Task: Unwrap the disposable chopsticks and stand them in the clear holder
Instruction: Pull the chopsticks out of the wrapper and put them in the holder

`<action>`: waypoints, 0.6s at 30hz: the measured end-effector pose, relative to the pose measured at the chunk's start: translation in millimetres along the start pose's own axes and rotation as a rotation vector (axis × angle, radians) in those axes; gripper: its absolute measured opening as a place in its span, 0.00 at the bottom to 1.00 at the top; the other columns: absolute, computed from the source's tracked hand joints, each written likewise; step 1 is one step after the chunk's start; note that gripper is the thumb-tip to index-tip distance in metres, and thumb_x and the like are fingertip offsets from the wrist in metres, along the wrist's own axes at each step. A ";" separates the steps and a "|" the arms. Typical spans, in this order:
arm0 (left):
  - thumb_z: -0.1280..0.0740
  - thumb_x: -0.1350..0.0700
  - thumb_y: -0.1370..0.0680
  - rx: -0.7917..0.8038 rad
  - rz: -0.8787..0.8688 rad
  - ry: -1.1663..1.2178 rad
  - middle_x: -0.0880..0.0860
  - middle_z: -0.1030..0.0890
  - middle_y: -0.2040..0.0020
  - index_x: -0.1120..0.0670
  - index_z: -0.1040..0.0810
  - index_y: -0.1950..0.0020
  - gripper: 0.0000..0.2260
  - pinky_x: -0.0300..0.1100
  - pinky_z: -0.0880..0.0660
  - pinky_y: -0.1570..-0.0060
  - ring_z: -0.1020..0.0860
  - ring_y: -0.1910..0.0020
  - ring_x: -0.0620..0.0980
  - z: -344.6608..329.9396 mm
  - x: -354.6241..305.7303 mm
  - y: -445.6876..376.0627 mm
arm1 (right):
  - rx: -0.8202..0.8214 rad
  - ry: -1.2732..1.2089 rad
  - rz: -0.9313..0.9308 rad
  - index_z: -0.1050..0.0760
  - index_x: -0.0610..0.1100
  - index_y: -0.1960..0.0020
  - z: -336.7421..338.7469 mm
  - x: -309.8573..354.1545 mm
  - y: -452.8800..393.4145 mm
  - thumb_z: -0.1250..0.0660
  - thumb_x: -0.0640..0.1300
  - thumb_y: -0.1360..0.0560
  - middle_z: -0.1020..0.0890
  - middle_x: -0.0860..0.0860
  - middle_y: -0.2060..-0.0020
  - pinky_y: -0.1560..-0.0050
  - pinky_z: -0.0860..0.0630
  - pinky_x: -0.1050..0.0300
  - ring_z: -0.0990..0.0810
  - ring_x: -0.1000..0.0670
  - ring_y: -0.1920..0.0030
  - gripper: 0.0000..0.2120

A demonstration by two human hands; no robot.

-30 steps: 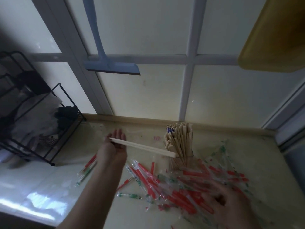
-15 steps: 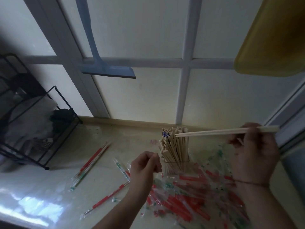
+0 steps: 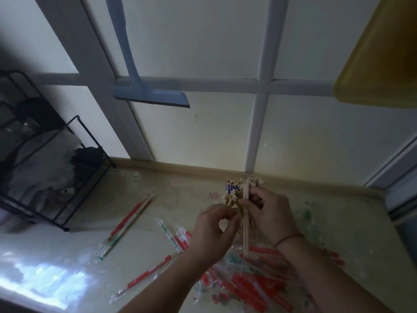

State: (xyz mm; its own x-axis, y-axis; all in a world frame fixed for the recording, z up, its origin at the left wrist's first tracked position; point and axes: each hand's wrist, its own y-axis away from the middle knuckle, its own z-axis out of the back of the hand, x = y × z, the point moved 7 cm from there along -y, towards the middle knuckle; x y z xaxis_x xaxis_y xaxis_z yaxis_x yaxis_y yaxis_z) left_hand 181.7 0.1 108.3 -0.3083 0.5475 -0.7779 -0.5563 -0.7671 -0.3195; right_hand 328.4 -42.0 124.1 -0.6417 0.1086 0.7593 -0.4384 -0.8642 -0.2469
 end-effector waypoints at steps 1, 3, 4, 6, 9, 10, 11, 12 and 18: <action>0.31 0.56 0.23 0.009 -0.003 -0.003 0.44 0.18 0.60 0.52 0.17 0.55 0.03 0.39 0.24 0.57 0.22 0.57 0.41 -0.5 0.4 -0.6 | -0.013 -0.009 0.007 0.18 0.46 0.54 1.7 2.4 -1.8 0.26 0.44 0.28 0.19 0.57 0.67 0.62 0.22 0.69 0.20 0.62 0.66 0.04; 0.31 0.56 0.23 0.032 -0.008 -0.011 0.44 0.18 0.59 0.52 0.17 0.54 0.03 0.40 0.23 0.56 0.21 0.57 0.41 -1.6 2.4 -1.2 | -0.095 -0.043 0.039 0.20 0.47 0.56 16.7 12.1 -9.6 0.27 0.43 0.27 0.21 0.60 0.68 0.65 0.27 0.76 0.20 0.64 0.64 0.02; 0.31 0.55 0.23 0.041 -0.010 -0.016 0.44 0.18 0.58 0.52 0.17 0.53 0.04 0.40 0.23 0.56 0.21 0.56 0.41 -1.9 3.5 -1.2 | -0.144 -0.059 0.062 0.21 0.47 0.56 27.2 18.2 -13.5 0.28 0.43 0.27 0.21 0.60 0.68 0.65 0.28 0.77 0.20 0.64 0.63 0.02; 0.32 0.54 0.23 0.050 -0.019 -0.026 0.44 0.19 0.58 0.52 0.17 0.53 0.05 0.41 0.23 0.55 0.22 0.56 0.41 -2.4 4.8 -1.4 | -0.220 -0.065 0.132 0.21 0.44 0.54 45.9 30.7 -18.5 0.30 0.44 0.25 0.21 0.58 0.68 0.64 0.28 0.77 0.20 0.61 0.67 0.04; 0.34 0.52 0.22 0.055 -0.035 -0.040 0.45 0.19 0.57 0.51 0.18 0.52 0.07 0.42 0.23 0.55 0.22 0.55 0.40 -3.6 5.6 -1.9 | -0.263 -0.070 0.243 0.21 0.39 0.52 60.6 47.1 -14.8 0.32 0.48 0.24 0.23 0.57 0.68 0.62 0.28 0.78 0.22 0.60 0.68 0.11; 0.34 0.51 0.22 0.050 -0.039 -0.037 0.45 0.19 0.57 0.51 0.18 0.52 0.07 0.42 0.23 0.55 0.22 0.55 0.40 -3.5 5.4 -2.2 | -0.287 -0.074 0.281 0.21 0.38 0.52 64.3 52.0 -11.8 0.32 0.48 0.23 0.22 0.56 0.67 0.61 0.28 0.77 0.21 0.59 0.66 0.12; 0.34 0.51 0.22 0.044 -0.043 -0.035 0.45 0.19 0.57 0.52 0.18 0.52 0.07 0.43 0.23 0.55 0.22 0.55 0.40 -3.1 5.4 -2.7 | -0.320 -0.078 0.308 0.21 0.38 0.51 67.4 55.5 -8.9 0.32 0.47 0.23 0.22 0.55 0.67 0.61 0.27 0.76 0.21 0.58 0.65 0.12; 0.35 0.51 0.22 0.040 -0.048 -0.032 0.45 0.19 0.57 0.52 0.18 0.52 0.08 0.43 0.23 0.55 0.22 0.55 0.41 -3.6 5.6 -3.1 | -0.349 -0.079 0.313 0.21 0.38 0.51 68.8 57.0 -7.1 0.33 0.46 0.23 0.21 0.53 0.67 0.61 0.26 0.75 0.21 0.58 0.65 0.11; 0.33 0.56 0.23 0.039 -0.119 -0.049 0.46 0.20 0.54 0.51 0.20 0.51 0.03 0.45 0.24 0.55 0.22 0.53 0.44 -9.6 5.0 -3.4 | -0.183 0.094 0.123 0.21 0.43 0.55 9.6 20.1 0.1 0.31 0.43 0.24 0.21 0.52 0.69 0.68 0.26 0.63 0.22 0.52 0.70 0.03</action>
State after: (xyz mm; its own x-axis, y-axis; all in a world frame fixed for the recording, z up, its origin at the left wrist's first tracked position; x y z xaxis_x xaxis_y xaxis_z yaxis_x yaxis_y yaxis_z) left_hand 189.5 2.3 100.3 -0.2755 0.6501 -0.7081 -0.6205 -0.6829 -0.3856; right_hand 321.5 -44.6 145.1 -0.7496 0.0607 0.6591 -0.4542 -0.7715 -0.4455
